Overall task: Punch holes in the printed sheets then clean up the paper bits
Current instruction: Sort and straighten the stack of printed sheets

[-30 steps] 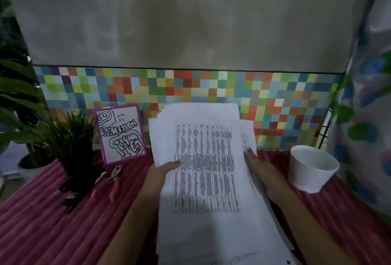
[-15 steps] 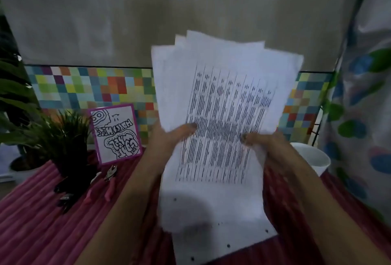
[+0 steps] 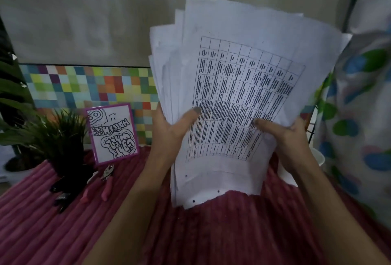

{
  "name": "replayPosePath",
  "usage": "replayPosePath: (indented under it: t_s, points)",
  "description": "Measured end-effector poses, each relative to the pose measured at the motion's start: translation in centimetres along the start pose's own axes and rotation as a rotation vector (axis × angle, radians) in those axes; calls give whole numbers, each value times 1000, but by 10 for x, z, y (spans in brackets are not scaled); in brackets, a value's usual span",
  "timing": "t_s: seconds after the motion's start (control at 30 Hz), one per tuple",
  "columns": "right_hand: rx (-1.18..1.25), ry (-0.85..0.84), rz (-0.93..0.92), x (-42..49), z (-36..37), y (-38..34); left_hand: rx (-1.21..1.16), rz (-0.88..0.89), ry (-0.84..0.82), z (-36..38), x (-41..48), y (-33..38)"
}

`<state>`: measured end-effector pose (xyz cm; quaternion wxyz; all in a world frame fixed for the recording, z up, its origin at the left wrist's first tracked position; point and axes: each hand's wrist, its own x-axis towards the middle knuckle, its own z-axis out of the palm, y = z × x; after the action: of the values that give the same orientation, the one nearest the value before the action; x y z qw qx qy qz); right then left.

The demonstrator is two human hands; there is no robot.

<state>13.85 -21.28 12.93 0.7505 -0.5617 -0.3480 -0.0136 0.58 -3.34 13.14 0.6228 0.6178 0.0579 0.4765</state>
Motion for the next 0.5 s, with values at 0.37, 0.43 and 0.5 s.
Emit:
replayPosePath:
  t_s: [0.37, 0.43, 0.5]
  points:
    - [-36, -53, 92, 2, -12, 12, 41, -200, -58, -17, 4, -34]
    - [-21, -23, 145, -2, -17, 26, 21, -295, -70, -21, 2, -47]
    - [-1, -20, 190, -8, -18, 38, -48, -388, -87, -26, 0, -55]
